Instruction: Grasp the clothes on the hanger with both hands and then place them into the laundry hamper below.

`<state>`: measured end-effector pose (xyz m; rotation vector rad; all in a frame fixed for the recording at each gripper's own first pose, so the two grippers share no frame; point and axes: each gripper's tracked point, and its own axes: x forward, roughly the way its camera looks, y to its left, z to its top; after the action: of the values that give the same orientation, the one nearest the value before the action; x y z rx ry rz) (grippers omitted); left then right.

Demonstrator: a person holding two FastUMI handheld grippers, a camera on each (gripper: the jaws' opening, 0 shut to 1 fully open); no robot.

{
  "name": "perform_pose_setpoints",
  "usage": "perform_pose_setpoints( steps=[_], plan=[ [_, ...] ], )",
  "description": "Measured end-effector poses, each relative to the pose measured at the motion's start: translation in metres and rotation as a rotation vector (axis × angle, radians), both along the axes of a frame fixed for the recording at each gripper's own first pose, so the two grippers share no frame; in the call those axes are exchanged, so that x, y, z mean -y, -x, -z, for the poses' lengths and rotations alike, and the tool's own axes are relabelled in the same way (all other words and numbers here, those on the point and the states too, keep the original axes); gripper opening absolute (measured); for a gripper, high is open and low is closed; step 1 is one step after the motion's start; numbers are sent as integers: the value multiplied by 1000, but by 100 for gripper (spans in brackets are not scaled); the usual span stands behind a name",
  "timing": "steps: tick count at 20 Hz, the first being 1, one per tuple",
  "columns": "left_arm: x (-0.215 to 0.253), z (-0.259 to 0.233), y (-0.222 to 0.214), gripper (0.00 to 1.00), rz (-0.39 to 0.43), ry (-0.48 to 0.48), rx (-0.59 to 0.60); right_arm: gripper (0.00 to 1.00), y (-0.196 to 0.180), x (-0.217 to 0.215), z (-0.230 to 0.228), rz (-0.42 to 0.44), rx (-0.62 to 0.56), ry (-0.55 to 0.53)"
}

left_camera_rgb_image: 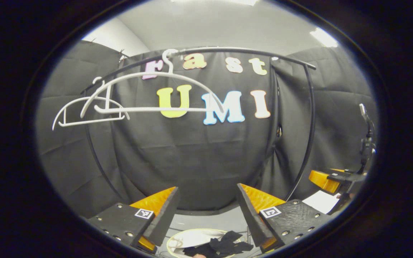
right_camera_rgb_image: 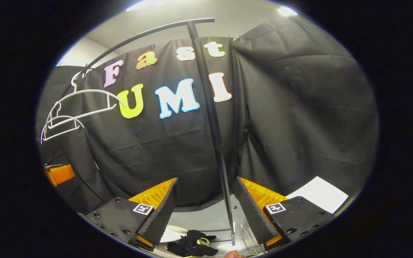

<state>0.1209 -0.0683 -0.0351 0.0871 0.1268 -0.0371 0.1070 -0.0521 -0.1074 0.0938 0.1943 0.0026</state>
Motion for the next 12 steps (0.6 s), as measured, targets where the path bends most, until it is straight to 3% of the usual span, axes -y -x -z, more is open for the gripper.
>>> perform_pose_setpoints(
  steps=[1, 3, 4, 6, 9, 12],
  plan=[
    [2, -9, 2, 92, -10, 1, 12, 98, 1, 4, -7, -6, 23, 2],
    [17, -17, 10, 92, -11, 2, 27, 100, 8, 18, -16, -20, 71, 26],
    [24, -22, 14, 92, -11, -1, 36, 92, 6, 21, -18, -29, 93, 42],
    [31, -34, 24, 92, -17, -9, 67, 98, 11, 22, -27, -55, 134, 66],
    [47, -48, 41, 92, 8, 44, 92, 93, 17, 23, -47, -69, 189, 72],
    [48, -67, 53, 92, 30, 66, 129, 98, 26, 20, -77, -53, 267, 45]
  ],
)
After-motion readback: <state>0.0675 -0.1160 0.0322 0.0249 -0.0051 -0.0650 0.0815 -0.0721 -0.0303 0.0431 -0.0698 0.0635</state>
